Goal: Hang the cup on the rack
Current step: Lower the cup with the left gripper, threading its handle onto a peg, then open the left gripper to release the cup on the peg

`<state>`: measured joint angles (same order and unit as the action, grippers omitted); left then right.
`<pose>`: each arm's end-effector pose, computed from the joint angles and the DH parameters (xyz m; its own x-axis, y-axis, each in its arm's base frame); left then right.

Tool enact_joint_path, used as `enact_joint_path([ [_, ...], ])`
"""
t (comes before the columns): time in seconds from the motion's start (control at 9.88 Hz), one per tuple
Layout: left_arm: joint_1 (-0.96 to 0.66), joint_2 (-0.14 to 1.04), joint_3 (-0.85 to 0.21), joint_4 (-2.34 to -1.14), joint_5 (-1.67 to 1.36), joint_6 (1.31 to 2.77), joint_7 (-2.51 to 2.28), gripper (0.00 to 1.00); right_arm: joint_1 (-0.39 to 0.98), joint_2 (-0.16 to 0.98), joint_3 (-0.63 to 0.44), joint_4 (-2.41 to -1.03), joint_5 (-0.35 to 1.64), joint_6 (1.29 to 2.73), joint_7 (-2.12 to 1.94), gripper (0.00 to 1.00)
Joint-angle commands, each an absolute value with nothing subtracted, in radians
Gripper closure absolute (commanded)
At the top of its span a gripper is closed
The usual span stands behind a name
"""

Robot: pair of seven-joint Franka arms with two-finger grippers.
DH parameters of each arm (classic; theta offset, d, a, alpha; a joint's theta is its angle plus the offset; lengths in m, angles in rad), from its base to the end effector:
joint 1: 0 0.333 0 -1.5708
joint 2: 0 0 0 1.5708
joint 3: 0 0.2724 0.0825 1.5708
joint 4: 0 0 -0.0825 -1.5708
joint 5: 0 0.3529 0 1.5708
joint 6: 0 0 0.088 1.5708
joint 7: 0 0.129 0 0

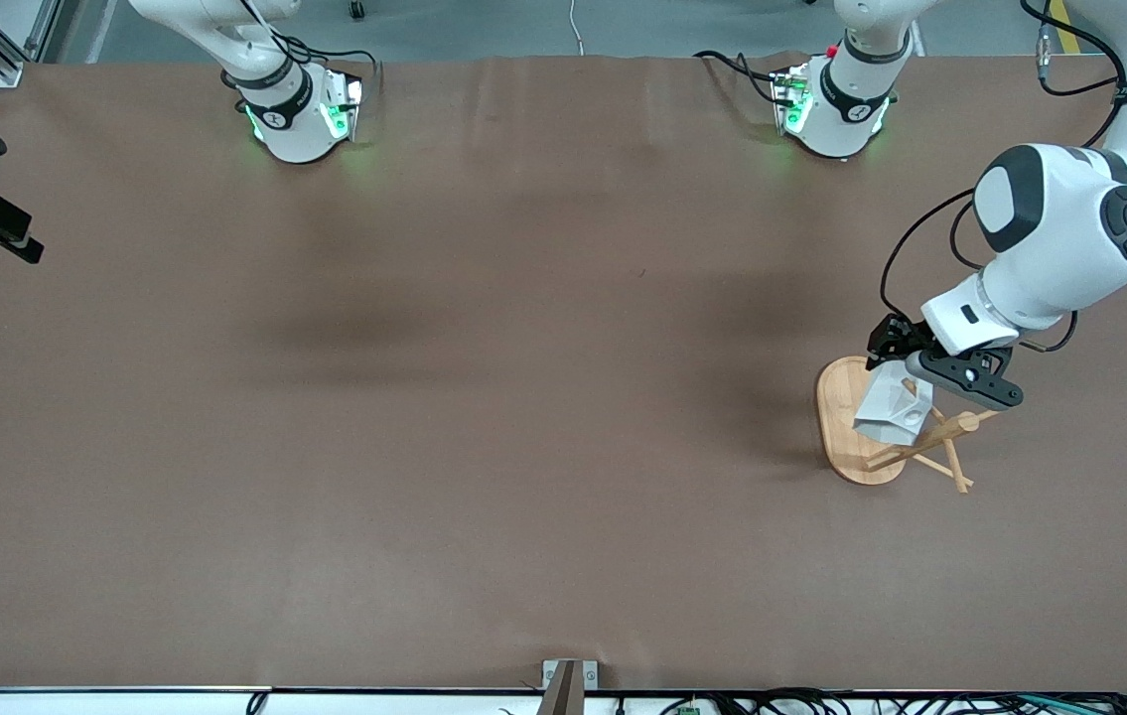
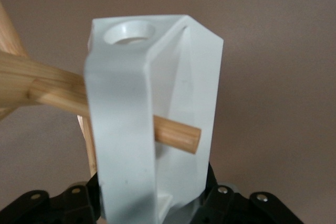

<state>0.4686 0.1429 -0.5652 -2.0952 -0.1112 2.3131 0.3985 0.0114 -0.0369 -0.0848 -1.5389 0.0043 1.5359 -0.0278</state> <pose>0.5438 -0.0545 0.3277 0.9088 -0.3915 0.1444 -0.4086 -0.9051 0.1174 0.5098 -0.0377 0.5888 0.9984 -0.0454 0.0340 -0.0452 -0.9990 -0.0065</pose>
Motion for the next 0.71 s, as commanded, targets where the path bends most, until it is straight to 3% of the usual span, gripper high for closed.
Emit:
enact_joint_path([
  [0.0,0.476,0.169,-0.572,-2.092,-0.123,2.316,0.425,0.0,0.015,-0.046,-0.084,-1.54,-0.005,1.532,-0.008,0.0],
  [0.3,0.474,0.153,-0.572,-2.067,-0.123,2.301,0.411,0.0,0.014,-0.046,-0.084,-1.542,-0.005,1.532,-0.008,0.0],
  [0.61,0.474,0.155,-0.572,-1.907,-0.123,2.116,0.355,0.0,0.015,-0.041,-0.084,-1.542,-0.005,1.537,-0.017,0.0],
])
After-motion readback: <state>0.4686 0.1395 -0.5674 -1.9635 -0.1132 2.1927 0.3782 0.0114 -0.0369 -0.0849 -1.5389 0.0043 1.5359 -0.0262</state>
